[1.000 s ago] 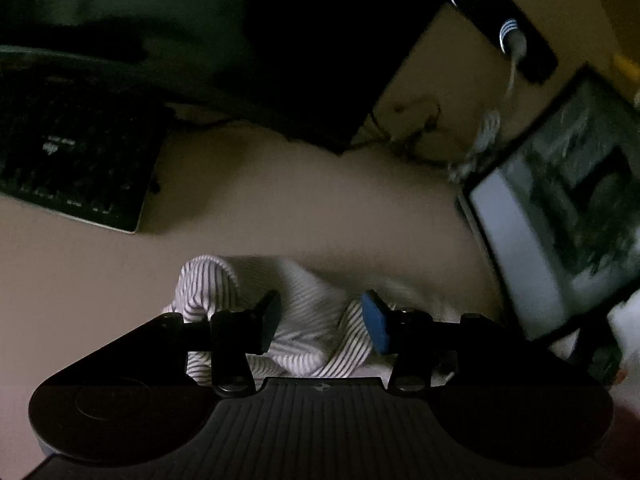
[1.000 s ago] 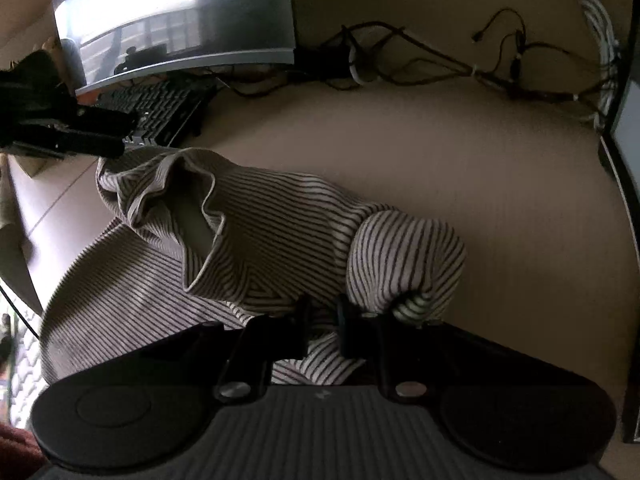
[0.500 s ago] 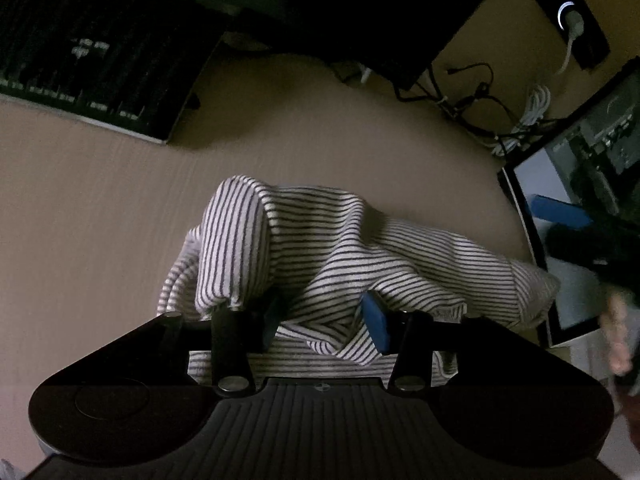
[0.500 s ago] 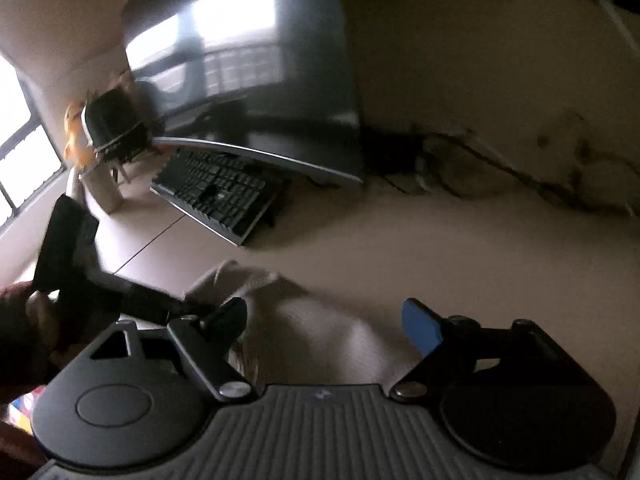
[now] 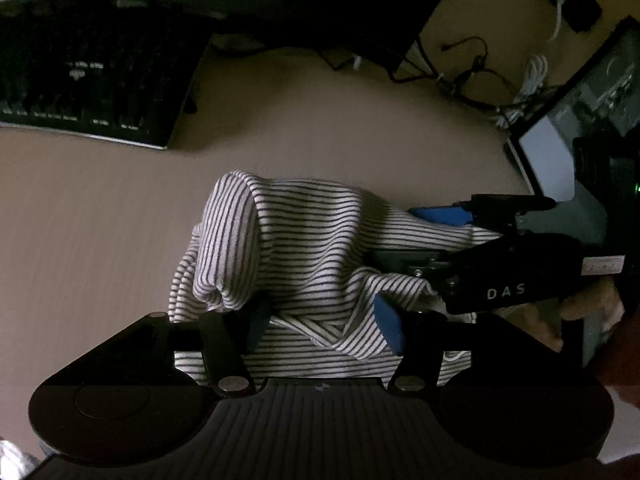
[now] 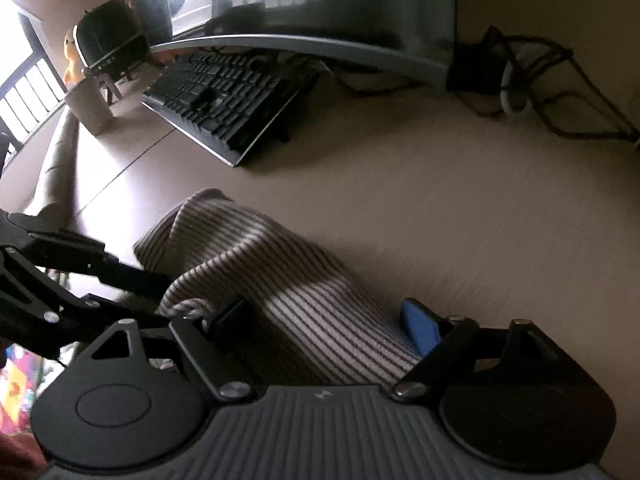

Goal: Fold clothes

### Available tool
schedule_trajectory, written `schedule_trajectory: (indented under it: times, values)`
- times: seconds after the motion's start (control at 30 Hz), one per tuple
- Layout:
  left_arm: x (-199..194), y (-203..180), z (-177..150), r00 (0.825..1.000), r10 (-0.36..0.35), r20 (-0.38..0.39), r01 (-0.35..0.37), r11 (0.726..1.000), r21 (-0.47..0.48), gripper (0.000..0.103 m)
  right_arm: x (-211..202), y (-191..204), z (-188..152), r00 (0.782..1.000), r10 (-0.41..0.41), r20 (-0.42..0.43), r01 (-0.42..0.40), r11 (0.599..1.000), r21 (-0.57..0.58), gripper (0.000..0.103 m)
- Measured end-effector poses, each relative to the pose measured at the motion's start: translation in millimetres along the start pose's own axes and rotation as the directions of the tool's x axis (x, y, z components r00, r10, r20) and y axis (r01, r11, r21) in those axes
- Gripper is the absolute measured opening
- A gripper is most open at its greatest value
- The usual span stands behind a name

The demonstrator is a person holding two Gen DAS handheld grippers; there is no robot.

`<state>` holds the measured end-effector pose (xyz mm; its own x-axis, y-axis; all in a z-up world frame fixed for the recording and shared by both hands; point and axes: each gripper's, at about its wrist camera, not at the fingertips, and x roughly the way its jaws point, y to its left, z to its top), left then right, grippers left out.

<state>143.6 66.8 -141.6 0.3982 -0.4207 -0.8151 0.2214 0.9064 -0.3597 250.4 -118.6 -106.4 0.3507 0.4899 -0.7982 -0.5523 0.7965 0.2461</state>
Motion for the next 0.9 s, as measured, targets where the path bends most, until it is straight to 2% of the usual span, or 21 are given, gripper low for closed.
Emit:
schedule_trajectory:
  times: [0.1, 0.17, 0.23, 0.33, 0.43, 0.57, 0.63, 0.7, 0.73, 0.8, 0.9]
  values:
    - [-2.1, -11.8, -4.1, 0.999, 0.051, 0.013, -0.052, 0.998, 0.043, 0.066, -1.4, -1.3, -7.6, 1.000, 0.021, 0.022, -0.021, 1.000, 0.007, 0.077]
    - [-8.4, -17.6, -7.0, 0.998, 0.059, 0.025, -0.061, 0.996, 0.064, 0.071, -2.8, 1.5, -12.7, 0.999, 0.018, 0.044, -0.018, 1.000, -0.019, 0.067]
    - [-14.7, -23.3, -9.9, 0.997, 0.067, 0.037, -0.070, 0.994, 0.085, 0.074, -6.4, 6.4, -15.5, 0.998, 0.008, 0.063, -0.006, 0.999, -0.040, 0.046]
    - [-23.9, -27.9, -9.5, 0.995, 0.082, 0.049, -0.087, 0.989, 0.122, 0.079, -17.1, 16.4, -17.6, 0.996, -0.027, 0.084, 0.033, 0.998, -0.061, 0.026]
    - [-34.1, -27.6, -7.2, 0.994, 0.094, 0.064, -0.102, 0.984, 0.147, 0.080, -23.4, 23.2, -18.9, 0.993, -0.057, 0.103, 0.066, 0.994, -0.091, 0.022]
    - [-47.6, -19.7, -3.8, 0.993, 0.074, 0.089, -0.089, 0.980, 0.177, 0.084, -18.0, 37.0, -14.7, 0.973, -0.168, 0.159, 0.195, 0.967, -0.167, 0.018]
    - [-53.6, -14.8, -1.3, 0.993, 0.060, 0.104, -0.080, 0.978, 0.195, 0.087, -15.9, 48.7, -13.2, 0.946, -0.235, 0.224, 0.290, 0.921, -0.259, 0.011]
    - [-53.6, -7.2, 5.2, 0.993, 0.042, 0.107, -0.057, 0.988, 0.142, 0.087, -17.2, 60.2, -14.7, 0.905, -0.288, 0.314, 0.393, 0.850, -0.351, 0.005]
    - [-53.6, -3.4, 8.5, 0.993, 0.033, 0.109, -0.046, 0.992, 0.115, 0.087, -19.8, 63.3, -15.4, 0.895, -0.297, 0.334, 0.415, 0.828, -0.376, 0.005]
    - [-53.6, 4.2, 14.9, 0.993, 0.016, 0.114, -0.023, 0.998, 0.062, 0.088, -27.6, 65.2, -16.9, 0.899, -0.286, 0.331, 0.407, 0.823, -0.396, 0.005]
    - [-53.7, 15.5, 24.7, 0.992, -0.010, 0.123, 0.012, 1.000, -0.018, 0.092, -32.2, 68.2, -26.6, 0.919, -0.255, 0.301, 0.367, 0.830, -0.420, 0.005]
